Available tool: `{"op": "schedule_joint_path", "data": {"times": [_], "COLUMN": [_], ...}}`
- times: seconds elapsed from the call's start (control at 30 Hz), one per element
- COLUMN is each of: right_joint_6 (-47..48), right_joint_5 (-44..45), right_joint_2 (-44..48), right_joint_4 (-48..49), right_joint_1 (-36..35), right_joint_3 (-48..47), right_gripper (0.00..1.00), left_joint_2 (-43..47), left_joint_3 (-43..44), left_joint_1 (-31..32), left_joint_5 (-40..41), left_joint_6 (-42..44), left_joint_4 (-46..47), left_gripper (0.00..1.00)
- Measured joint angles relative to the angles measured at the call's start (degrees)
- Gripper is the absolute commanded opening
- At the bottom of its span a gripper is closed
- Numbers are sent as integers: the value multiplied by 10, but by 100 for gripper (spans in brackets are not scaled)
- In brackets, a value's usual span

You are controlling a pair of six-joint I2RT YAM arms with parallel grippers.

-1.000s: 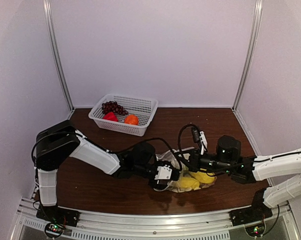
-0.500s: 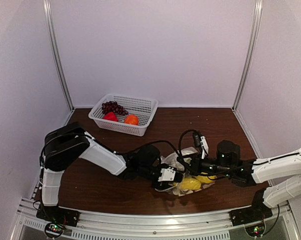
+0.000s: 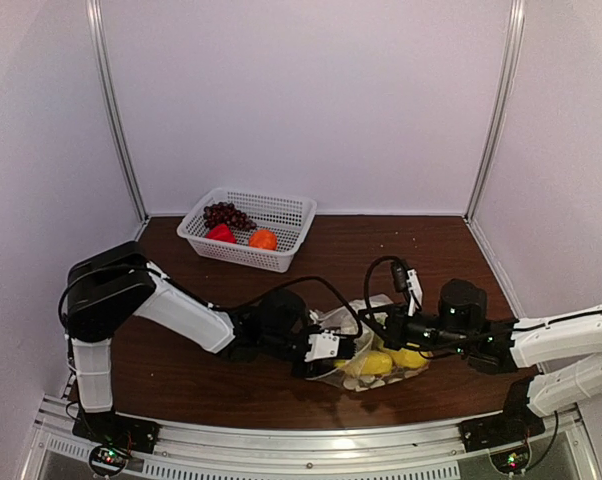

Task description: Open the zip-top bag and remove the fake food

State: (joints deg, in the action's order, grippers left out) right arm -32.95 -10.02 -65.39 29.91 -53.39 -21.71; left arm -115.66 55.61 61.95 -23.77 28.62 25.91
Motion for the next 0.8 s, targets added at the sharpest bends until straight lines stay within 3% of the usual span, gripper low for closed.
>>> {"op": "schedule_joint_path", "data": {"times": [0.23, 0.53, 0.8], "right_joint_6": [2, 6, 6], "right_joint_5": [5, 7, 8], "right_joint_2": [5, 1, -1], "right_joint_4": [-5, -5, -1], "right_joint_1": [2, 5, 16], "right_joint_3": [3, 4, 4], "right_gripper": [0, 0, 0], "left_joint_2": [65, 166, 292], "left_joint_3": [-21, -26, -104], "left_joint_1": [0, 0, -44], "left_joint_5": [37, 111, 135], "left_joint_6": [-18, -26, -66], "left_joint_4": [-46, -171, -231], "left_gripper": [29, 28, 26]}}
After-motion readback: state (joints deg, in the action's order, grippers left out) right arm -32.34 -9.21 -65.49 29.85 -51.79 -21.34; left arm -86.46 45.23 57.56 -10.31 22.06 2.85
